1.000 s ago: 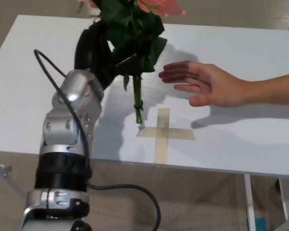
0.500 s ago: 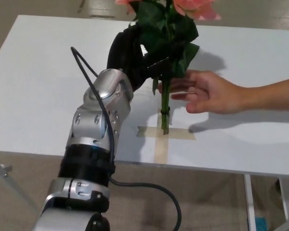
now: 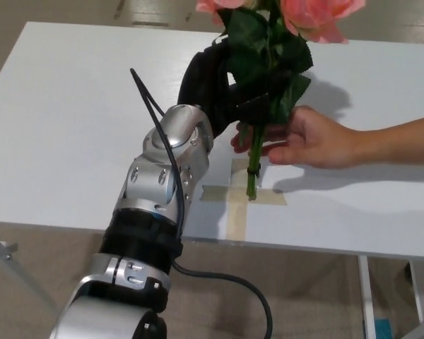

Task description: Use the left hand to pick up the rose and passes it to a human.

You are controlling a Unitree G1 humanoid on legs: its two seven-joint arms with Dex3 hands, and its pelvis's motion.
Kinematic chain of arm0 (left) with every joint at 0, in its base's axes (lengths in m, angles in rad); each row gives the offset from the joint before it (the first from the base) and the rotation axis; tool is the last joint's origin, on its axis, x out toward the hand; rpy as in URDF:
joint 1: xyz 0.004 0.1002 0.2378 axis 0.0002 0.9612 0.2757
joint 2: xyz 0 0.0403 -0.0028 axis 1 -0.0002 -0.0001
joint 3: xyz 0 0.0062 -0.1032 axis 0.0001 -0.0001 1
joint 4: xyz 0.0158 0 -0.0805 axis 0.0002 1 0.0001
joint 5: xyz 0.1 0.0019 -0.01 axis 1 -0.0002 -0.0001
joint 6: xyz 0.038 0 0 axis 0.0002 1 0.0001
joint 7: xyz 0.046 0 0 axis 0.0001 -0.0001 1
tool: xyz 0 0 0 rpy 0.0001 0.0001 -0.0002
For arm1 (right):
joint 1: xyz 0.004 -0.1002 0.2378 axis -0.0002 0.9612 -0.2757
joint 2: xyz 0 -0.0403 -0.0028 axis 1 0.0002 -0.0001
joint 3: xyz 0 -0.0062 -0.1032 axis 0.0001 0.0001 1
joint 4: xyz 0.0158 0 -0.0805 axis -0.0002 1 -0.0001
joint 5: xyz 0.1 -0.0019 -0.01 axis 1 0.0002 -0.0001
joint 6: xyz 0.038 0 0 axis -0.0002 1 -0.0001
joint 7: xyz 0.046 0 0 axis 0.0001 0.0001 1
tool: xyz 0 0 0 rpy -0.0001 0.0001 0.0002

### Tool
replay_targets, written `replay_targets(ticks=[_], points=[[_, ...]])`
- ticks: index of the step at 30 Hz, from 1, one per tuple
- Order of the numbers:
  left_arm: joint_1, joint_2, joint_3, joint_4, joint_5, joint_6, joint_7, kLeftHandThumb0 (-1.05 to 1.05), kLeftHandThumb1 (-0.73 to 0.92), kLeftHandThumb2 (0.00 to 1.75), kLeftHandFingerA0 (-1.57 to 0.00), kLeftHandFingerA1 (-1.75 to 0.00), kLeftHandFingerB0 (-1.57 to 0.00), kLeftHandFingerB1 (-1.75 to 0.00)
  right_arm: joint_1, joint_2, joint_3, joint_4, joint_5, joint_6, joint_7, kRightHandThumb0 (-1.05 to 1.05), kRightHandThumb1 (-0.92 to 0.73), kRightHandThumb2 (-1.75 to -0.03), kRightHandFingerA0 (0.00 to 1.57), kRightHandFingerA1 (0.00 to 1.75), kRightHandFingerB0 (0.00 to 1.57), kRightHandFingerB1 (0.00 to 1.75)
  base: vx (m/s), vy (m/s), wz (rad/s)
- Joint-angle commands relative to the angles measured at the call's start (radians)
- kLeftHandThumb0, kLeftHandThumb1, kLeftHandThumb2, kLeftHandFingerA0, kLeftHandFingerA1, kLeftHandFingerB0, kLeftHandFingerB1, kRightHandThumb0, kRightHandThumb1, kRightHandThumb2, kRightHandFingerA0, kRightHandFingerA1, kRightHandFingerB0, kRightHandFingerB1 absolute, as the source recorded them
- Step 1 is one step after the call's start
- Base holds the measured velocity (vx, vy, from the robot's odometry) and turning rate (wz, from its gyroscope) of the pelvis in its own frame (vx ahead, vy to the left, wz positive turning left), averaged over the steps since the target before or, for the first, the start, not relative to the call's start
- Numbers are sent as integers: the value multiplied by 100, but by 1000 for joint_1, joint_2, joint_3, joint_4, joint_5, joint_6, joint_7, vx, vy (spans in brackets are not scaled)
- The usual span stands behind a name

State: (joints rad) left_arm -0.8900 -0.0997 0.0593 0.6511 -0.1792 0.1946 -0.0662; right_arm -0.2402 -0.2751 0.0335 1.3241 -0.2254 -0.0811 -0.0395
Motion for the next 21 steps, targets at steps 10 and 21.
replay_targets(ticks=[10,21], points=[[-12,-237,-38,31,-43,-65,59,-20,76,72,-82,-150,-79,-93,-1,3,4,-4,0,1,13,-27,-68,-60,68,45,54,39,0,0,0],[35,-233,-62,34,-56,-67,51,-21,77,70,-84,-147,-77,-97,18,1,13,-2,-8,-2,14,-27,-69,-60,70,45,56,40,0,0,0]])
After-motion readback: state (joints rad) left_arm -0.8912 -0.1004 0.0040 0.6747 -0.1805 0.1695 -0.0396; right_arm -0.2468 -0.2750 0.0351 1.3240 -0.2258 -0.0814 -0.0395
